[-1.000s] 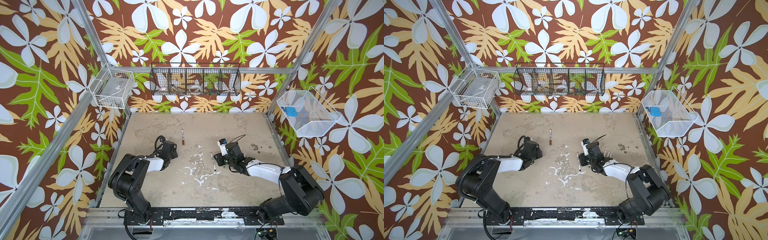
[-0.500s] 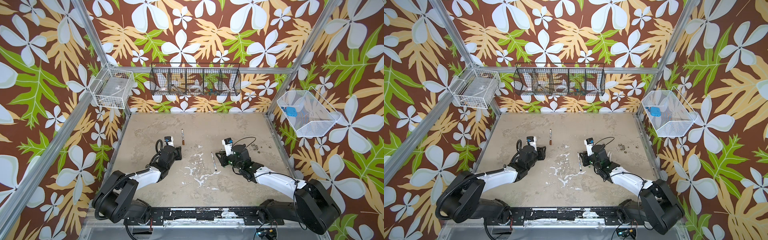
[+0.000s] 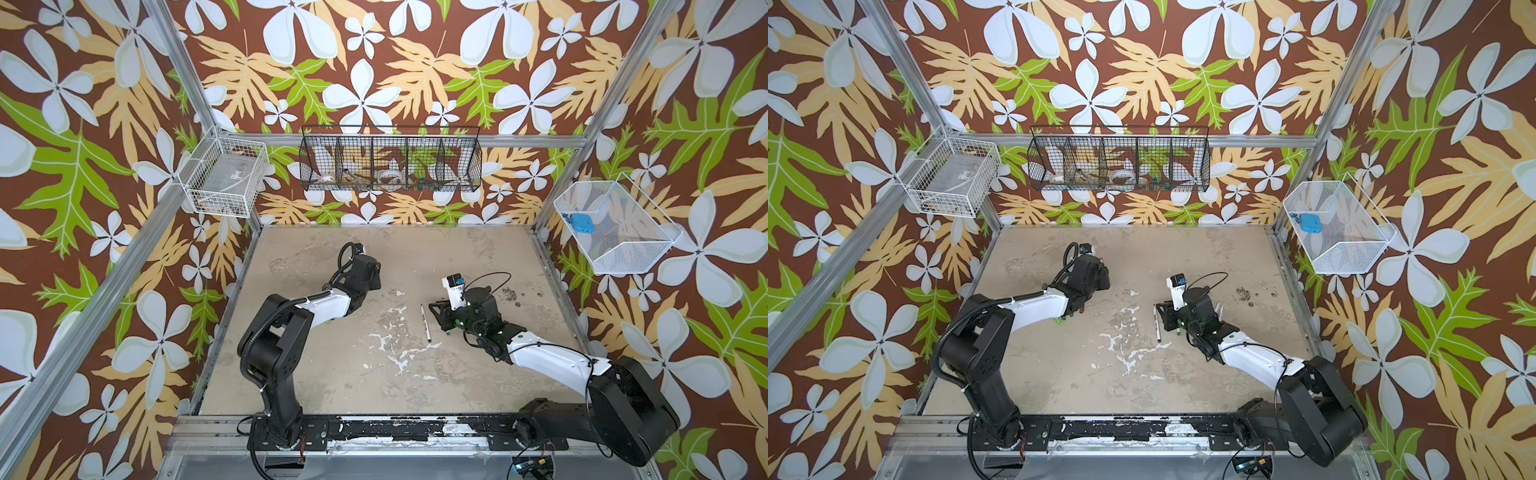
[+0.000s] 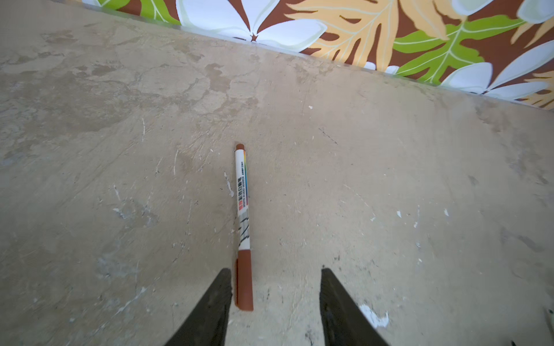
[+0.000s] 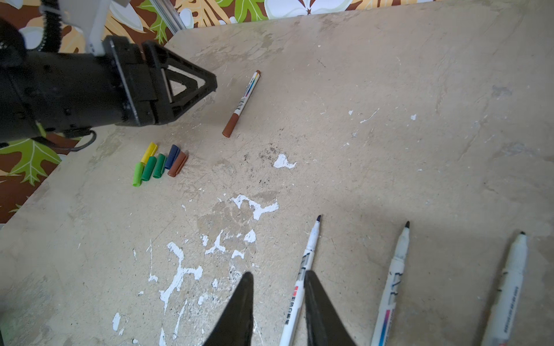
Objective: Open the pen caps
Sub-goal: 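Reach the left gripper to the brown-capped marker, grasp and lift it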
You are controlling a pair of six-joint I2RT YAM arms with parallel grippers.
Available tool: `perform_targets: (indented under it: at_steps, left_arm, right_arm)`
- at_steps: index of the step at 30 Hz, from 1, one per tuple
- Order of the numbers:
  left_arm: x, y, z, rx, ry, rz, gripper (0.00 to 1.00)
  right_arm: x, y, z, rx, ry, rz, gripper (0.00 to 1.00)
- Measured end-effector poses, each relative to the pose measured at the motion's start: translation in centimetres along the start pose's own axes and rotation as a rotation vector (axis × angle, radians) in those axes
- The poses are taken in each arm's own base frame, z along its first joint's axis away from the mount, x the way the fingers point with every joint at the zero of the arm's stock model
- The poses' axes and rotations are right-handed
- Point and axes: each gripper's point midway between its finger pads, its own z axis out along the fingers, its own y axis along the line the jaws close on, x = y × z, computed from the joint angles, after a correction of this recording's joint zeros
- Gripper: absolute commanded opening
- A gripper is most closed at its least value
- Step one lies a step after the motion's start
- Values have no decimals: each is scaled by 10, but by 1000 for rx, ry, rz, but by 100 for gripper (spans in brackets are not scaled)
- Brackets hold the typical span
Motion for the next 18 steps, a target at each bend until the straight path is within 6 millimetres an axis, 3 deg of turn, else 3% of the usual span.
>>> perform_targets:
  at_steps: [9, 18]
  left_arm:
    - [24, 13, 49, -107, 133, 33, 41]
    - [38, 24, 64, -163, 176, 44, 29]
  right_arm:
    - [1, 11, 2, -55, 41, 9, 31]
    - [1, 13, 0, -64, 43, 9, 31]
